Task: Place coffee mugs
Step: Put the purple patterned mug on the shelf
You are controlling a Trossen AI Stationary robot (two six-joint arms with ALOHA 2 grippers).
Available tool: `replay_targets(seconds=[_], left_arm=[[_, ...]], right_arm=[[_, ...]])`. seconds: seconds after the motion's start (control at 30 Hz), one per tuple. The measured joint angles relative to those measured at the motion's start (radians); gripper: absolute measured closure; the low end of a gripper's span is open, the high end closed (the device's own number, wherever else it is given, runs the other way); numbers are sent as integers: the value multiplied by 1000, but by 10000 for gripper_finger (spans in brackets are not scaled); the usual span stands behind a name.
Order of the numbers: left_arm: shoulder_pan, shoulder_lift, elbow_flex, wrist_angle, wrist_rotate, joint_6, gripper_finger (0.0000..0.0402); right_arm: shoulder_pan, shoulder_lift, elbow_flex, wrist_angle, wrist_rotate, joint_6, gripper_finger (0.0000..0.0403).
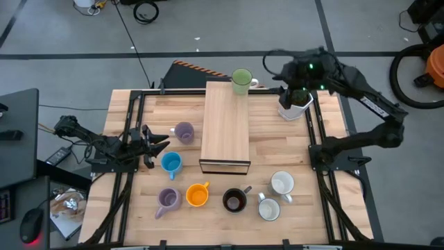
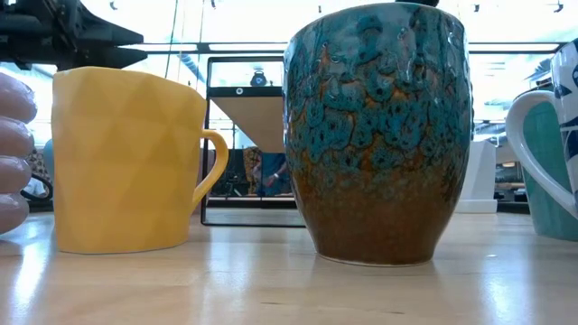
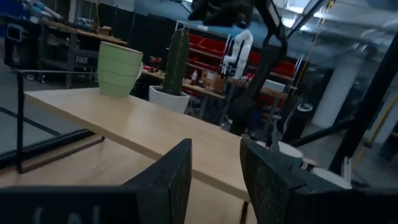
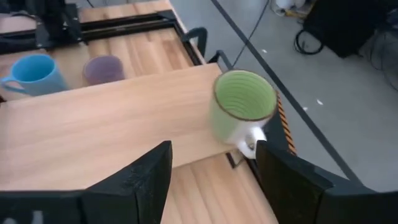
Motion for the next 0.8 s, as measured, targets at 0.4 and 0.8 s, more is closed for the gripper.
replay_targets(seconds=[0.4, 0.8], left_arm=[[-2, 50, 200, -281, 134, -197, 260], [-20, 309, 390, -704, 152, -284, 260]], right_arm=[[216, -199, -327, 287, 161, 93, 175], [399, -240, -441, 391, 345, 133, 175]])
